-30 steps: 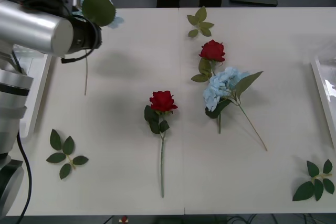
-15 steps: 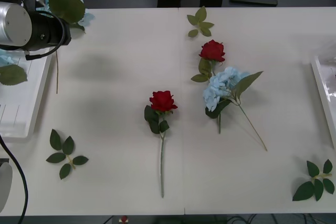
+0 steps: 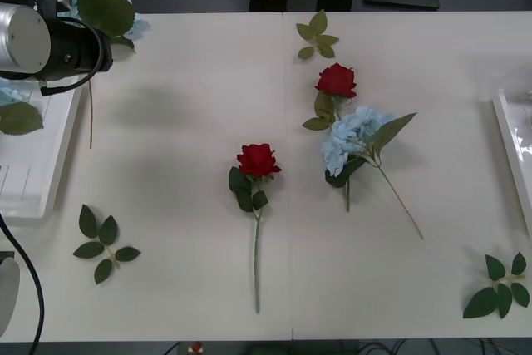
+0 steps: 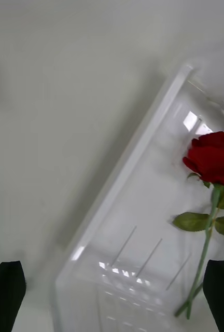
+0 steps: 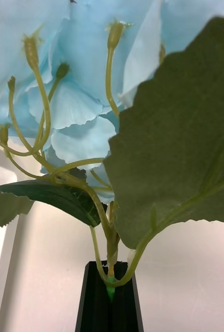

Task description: Place the red flowers into the right box and the blue flowers into the left box. If a person shows an open palm, hand one flower to the person first, then continue sorting.

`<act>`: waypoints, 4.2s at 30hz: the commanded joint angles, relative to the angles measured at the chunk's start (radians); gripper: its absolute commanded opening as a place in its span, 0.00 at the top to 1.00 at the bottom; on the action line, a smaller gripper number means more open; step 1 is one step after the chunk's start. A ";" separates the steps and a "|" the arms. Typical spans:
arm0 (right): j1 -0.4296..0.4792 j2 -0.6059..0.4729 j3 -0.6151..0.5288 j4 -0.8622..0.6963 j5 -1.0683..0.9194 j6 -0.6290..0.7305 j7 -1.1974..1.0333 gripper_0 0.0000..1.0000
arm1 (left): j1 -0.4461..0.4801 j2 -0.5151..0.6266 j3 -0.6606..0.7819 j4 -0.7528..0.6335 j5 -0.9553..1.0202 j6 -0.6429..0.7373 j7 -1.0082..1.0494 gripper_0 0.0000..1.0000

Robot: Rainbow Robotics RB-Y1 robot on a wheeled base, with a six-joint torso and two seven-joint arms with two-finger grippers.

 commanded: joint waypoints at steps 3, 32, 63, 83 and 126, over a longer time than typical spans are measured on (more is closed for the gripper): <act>-0.009 -0.007 0.079 -0.138 -0.009 0.014 -0.220 0.00 | -0.005 0.009 -0.001 -0.031 0.014 0.000 -0.022 1.00; -0.313 0.093 0.683 -0.179 0.288 -0.067 -0.712 0.00 | -0.005 0.007 -0.001 -0.034 0.028 -0.001 -0.020 1.00; -0.452 0.234 0.918 0.131 0.350 -0.240 -0.669 0.00 | -0.005 0.007 0.003 -0.036 0.040 -0.001 -0.017 1.00; -0.461 0.274 0.918 0.161 0.344 -0.239 -0.654 1.00 | -0.005 0.007 0.003 -0.038 0.043 -0.001 -0.017 1.00; -0.464 0.421 0.381 -0.079 -0.066 -0.421 -0.508 1.00 | -0.005 0.006 0.007 -0.036 0.046 0.003 -0.015 1.00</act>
